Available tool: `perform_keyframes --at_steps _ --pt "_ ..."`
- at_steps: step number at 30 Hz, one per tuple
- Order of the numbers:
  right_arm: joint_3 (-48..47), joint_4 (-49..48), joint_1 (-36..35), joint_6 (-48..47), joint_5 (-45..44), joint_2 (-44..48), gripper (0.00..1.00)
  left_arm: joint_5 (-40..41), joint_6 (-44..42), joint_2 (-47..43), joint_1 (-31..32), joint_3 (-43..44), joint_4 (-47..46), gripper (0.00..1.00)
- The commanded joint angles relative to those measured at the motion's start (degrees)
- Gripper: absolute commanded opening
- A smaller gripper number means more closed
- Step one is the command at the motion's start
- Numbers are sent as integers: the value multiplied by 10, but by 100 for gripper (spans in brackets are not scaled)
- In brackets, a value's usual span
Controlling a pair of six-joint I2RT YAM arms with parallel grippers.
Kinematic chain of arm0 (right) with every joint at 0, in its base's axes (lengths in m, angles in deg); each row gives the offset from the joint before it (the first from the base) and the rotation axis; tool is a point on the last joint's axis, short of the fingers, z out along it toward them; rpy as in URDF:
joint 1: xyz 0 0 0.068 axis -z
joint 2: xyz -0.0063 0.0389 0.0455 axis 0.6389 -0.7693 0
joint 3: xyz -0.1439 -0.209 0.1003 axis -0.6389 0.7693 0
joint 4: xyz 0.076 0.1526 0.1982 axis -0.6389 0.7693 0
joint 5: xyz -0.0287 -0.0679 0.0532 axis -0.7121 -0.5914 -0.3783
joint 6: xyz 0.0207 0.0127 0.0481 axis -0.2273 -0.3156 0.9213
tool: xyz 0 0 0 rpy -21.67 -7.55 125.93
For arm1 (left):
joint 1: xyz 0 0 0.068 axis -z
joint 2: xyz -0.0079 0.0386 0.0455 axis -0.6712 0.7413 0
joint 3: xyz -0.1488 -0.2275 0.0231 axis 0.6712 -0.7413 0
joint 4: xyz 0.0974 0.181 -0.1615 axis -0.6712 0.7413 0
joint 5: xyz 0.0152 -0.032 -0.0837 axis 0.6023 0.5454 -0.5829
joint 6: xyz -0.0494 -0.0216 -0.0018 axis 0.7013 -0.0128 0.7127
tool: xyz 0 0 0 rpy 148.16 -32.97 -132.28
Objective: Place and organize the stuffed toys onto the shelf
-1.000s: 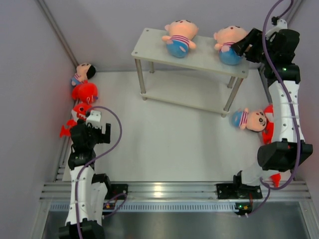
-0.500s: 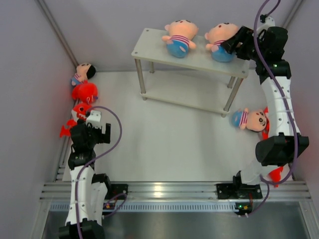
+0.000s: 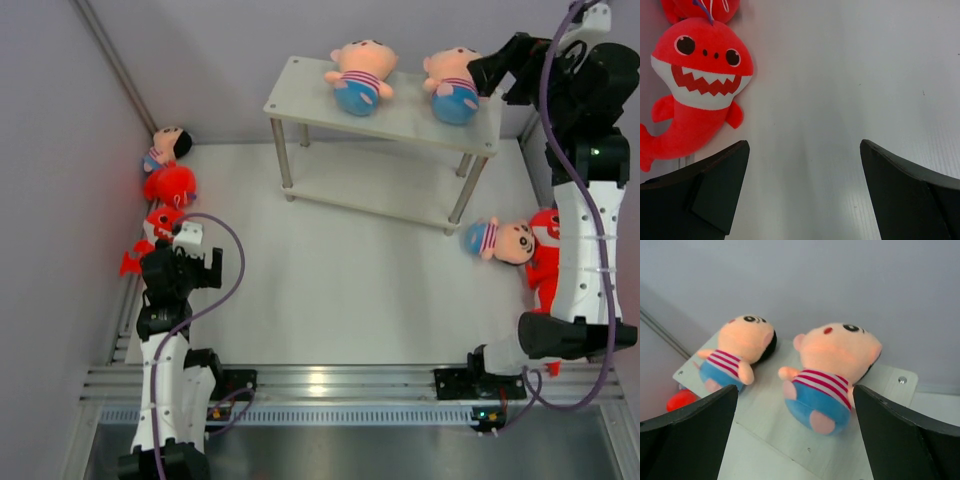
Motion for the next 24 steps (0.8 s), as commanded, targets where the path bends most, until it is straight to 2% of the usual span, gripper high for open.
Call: perform_keyframes --at_steps 1,5,12,15,21,24 --pt "-41 -28 4 -27 -2 58 99 -12 -6 -1 -1 -4 -18 98" --pt "30 -26 4 -16 -48 132 99 -10 -5 -1 -1 -4 -19 99" --pt "315 15 4 0 -256 377 99 -14 -6 7 1 -5 -18 99" --pt "385 51 4 24 -309 442 100 -4 -4 16 3 -3 -18 99" --pt "548 95 4 54 -371 507 99 31 -20 46 8 24 -6 98" --pt "624 104 4 71 -393 505 99 66 -66 107 9 99 51 98"
